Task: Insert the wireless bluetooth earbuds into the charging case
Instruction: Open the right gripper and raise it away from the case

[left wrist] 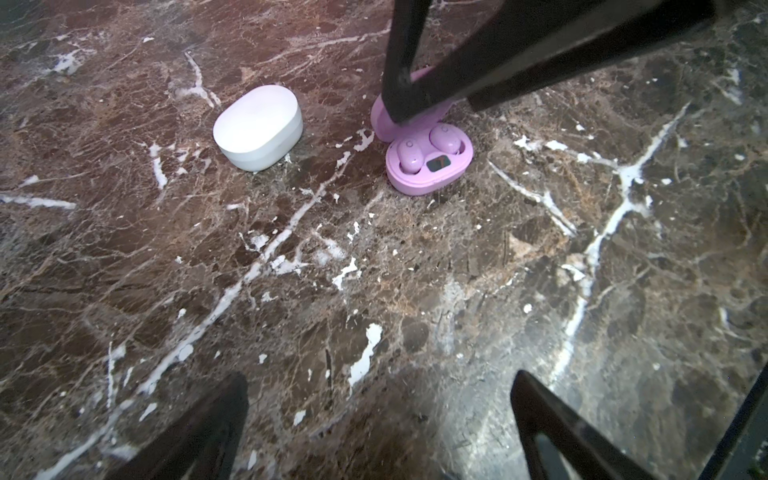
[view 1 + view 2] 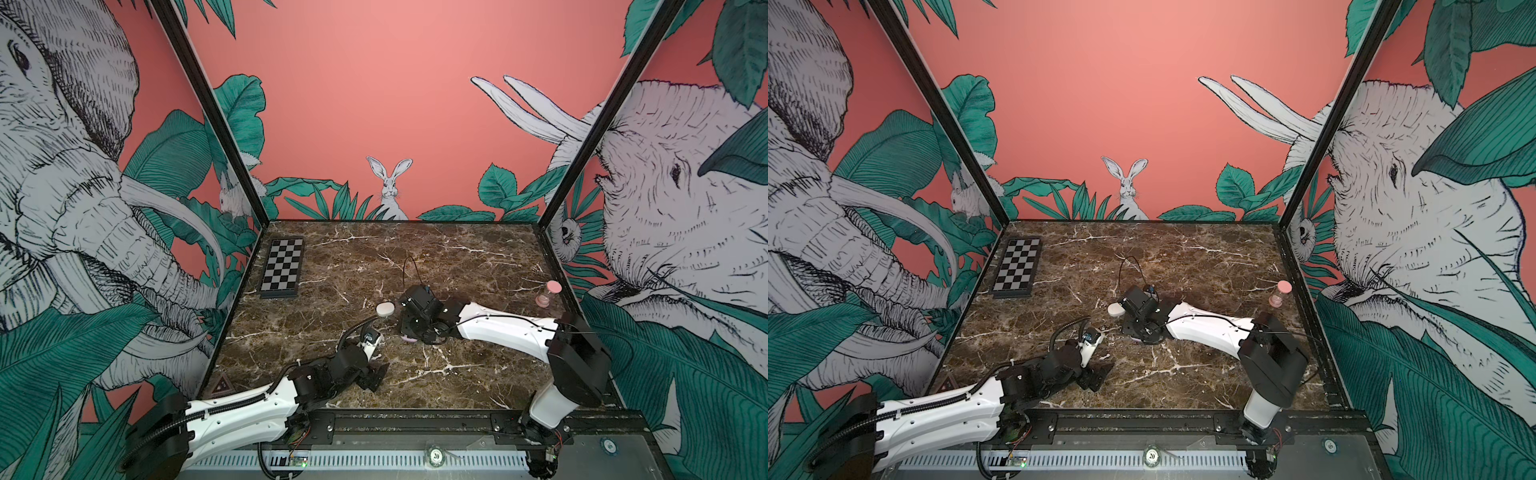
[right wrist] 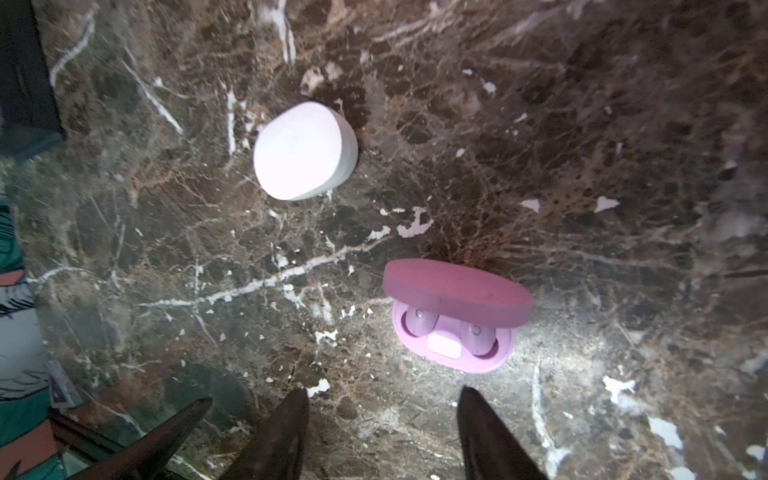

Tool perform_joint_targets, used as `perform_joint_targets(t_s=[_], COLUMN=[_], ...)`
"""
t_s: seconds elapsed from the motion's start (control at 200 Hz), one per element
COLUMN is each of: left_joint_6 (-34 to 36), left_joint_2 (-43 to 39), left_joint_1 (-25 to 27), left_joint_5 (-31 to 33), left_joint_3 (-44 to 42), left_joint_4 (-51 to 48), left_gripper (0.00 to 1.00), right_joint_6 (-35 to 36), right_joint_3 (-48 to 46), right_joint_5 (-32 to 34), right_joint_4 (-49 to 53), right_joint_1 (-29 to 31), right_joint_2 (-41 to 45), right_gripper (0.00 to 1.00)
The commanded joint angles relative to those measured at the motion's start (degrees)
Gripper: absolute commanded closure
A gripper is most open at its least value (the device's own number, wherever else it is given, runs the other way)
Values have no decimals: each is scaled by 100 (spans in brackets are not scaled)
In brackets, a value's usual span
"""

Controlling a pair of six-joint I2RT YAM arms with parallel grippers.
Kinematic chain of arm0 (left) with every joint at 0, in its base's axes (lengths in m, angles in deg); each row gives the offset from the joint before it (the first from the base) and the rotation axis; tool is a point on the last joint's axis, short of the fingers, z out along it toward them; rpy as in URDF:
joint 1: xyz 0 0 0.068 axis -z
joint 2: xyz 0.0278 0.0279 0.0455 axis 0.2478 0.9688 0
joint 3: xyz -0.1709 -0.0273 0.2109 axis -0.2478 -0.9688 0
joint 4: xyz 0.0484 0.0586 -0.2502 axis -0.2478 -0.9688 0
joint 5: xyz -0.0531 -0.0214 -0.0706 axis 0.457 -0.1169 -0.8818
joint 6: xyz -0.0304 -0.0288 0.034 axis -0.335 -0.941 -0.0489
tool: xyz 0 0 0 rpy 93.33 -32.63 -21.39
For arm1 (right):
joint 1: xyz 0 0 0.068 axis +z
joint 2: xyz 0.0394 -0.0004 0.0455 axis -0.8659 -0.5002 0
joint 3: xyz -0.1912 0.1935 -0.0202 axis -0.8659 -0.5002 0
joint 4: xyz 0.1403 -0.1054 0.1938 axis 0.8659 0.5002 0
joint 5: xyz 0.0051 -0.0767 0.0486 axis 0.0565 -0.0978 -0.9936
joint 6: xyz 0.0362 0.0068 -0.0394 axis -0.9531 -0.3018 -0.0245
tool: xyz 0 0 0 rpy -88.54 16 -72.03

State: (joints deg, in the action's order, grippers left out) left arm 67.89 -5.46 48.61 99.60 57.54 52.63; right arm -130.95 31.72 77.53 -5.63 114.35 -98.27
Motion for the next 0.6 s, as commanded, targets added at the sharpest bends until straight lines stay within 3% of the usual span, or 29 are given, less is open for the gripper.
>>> perform_joint_targets(t_s=[0.0, 0.19, 0.255, 0.295, 0.595], left_joint_6=[-80, -204, -292, -322, 306], left_joint_2=[-79, -84, -58, -30, 424], left_joint_1=[23, 23, 23, 23, 21], left_joint_5=[122, 95, 67, 18, -418], left_joint_3=[236, 562, 774, 954, 2570], left_joint_4=[-150, -267, -412, -552, -2019], left_gripper=[1, 1, 1, 1, 1], right_joint_6=[281, 745, 876, 965, 1641], right_joint_3=[-71, 87, 32, -16, -687], right_joint_5=[178, 660, 818, 860, 465], right_joint_4=[164, 607, 620, 581, -61], right_joint_1=[-12, -63, -99, -138, -760], right_joint_2=[386, 808, 1050, 1214, 2413], right_gripper=[35, 24, 7, 2, 2])
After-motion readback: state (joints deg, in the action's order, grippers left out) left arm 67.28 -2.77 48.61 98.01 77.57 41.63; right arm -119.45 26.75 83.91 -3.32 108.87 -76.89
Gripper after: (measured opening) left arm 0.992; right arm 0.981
